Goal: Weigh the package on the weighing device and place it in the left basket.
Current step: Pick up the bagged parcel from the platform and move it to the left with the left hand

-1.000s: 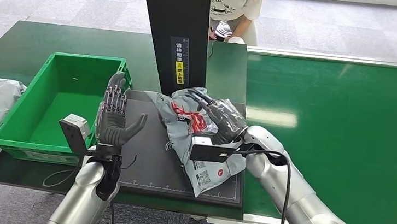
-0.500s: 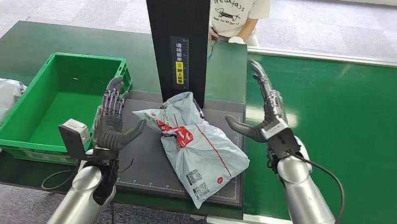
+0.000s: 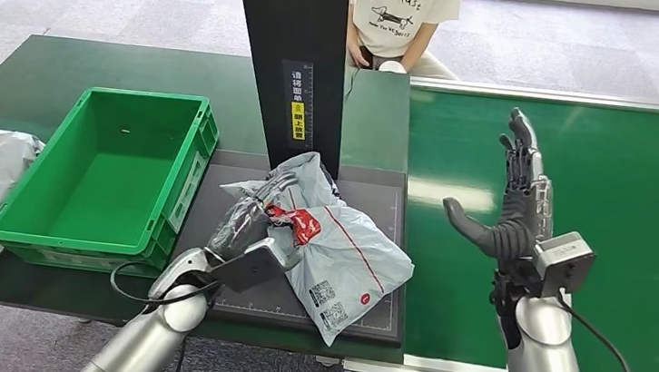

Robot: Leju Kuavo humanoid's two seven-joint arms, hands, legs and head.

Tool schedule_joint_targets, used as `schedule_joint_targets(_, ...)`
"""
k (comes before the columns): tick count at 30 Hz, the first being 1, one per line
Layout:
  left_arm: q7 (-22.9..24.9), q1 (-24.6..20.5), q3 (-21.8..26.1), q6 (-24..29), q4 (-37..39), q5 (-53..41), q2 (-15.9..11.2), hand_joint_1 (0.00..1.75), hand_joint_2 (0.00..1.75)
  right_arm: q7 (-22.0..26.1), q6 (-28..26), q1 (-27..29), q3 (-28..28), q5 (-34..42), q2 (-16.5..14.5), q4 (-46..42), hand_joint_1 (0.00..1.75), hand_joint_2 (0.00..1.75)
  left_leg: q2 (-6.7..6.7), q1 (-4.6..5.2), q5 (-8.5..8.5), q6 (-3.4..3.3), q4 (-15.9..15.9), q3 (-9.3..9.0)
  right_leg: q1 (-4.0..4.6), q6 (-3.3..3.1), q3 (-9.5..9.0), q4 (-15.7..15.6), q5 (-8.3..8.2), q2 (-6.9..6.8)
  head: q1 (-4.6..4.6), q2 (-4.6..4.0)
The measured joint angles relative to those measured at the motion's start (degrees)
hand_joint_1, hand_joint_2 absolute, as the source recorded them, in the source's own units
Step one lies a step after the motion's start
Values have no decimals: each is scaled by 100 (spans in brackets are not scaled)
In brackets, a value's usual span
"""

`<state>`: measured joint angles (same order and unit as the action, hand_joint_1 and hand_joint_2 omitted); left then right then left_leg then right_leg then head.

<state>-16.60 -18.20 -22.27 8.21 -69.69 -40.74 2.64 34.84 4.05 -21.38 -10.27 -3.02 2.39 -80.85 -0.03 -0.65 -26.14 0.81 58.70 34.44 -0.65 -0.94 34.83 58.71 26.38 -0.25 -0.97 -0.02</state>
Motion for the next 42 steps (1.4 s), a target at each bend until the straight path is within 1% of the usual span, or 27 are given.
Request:
schedule_joint_targets(3,314,-235,-156,-224,342,-433,-21,0,175,-32,90,53,166,-106,-39,-78,0,175,2,0,0,0,0,-1,0,-1,0,1,0,2,1,0)
schedule_joint_targets(6,575,-391,-240,-315,593,-714,-37,1,175,-56,125,101,286,-142,-87,-131,0,175,2,-1,0,0,0,-1,1,-1,1,1,0,3,1,0)
schedule_joint_targets(7,642,-426,-256,-325,658,-793,-39,17,175,-63,132,122,321,-163,-108,-147,0,175,2,-1,0,0,-1,-1,1,-1,1,1,0,3,1,0)
schedule_joint_targets(8,693,-453,-268,-332,715,-855,-39,57,175,-68,138,145,354,-187,-127,-165,0,175,2,-1,0,0,-1,-1,1,-1,1,1,0,2,1,1)
schedule_joint_targets(10,747,-482,-277,-347,804,-920,-39,144,175,-71,145,193,410,-222,-165,-196,0,175,2,-1,0,0,-1,-1,1,-1,1,1,0,3,1,1)
schedule_joint_targets(11,759,-489,-277,-352,838,-940,-39,171,175,-72,147,218,435,-232,-183,-211,0,175,2,-1,0,1,-1,0,1,-1,1,1,0,3,1,1)
schedule_joint_targets(12,767,-493,-278,-354,866,-953,-39,175,175,-72,150,243,460,-236,-202,-224,0,175,2,-1,0,1,-2,0,1,-1,1,1,0,3,1,1)
schedule_joint_targets(20,697,-503,-274,-254,946,-947,-39,175,175,-74,168,362,614,-288,-284,-302,0,175,2,0,1,0,-2,0,1,-1,0,1,0,2,0,0)
schedule_joint_targets(27,385,-504,-244,132,949,-943,-39,175,175,-74,212,440,789,-310,-294,-379,0,175,2,0,1,0,-1,0,1,-1,1,1,0,3,1,1)
schedule_joint_targets(30,191,-502,-235,591,923,-1051,-39,175,175,-74,217,466,841,-312,-294,-424,0,175,2,-1,1,0,-1,0,1,-1,2,1,0,3,1,1)
schedule_joint_targets(34,-18,-440,-146,1470,626,-1258,-74,175,175,-93,215,542,929,-297,-294,-532,0,175,2,-1,1,0,-2,2,2,-1,3,2,0,3,1,0)
schedule_joint_targets(38,-145,-215,77,2362,-152,-1425,-227,175,175,-134,193,694,1038,-288,-294,-692,0,175,4,-2,-1,1,-3,4,3,-2,5,2,1,5,1,0)
schedule_joint_targets(42,-199,82,421,2971,-902,-1627,-392,175,175,-126,123,839,1118,-289,-294,-799,0,175,6,-2,-2,1,-4,5,3,-3,6,2,3,6,0,0)
